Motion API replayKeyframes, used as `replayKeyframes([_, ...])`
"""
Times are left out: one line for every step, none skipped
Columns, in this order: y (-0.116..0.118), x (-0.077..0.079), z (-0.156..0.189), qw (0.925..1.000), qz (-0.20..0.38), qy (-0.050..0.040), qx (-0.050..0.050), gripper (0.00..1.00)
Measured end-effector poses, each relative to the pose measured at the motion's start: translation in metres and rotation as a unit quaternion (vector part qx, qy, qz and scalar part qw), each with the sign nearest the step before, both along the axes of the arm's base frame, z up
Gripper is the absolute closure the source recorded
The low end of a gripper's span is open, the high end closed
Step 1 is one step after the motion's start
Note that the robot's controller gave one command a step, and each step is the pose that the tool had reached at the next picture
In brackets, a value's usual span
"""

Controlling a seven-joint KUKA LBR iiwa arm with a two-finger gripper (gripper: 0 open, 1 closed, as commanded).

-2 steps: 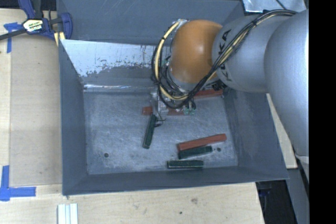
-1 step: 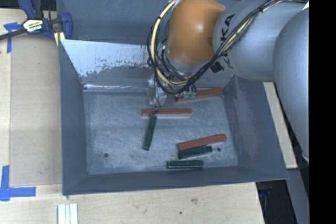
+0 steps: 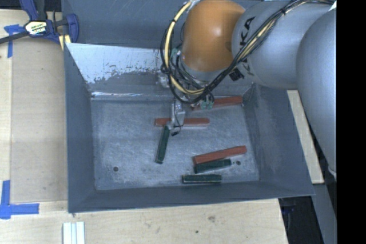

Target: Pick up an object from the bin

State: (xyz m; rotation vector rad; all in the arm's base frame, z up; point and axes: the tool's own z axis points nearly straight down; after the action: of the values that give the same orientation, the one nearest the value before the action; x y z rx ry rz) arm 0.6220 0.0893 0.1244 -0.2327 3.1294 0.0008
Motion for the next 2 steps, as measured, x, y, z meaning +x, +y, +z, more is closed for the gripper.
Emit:
replayKeyframes([-0.0174, -0.0591, -0.0579, 1.0, 0.007, 0.0047, -0.001, 0.0])
replayKeyframes([-0.0165, -0.0547, -0.0536, 1.0, 0.006, -0.0005, 0.0, 1.0])
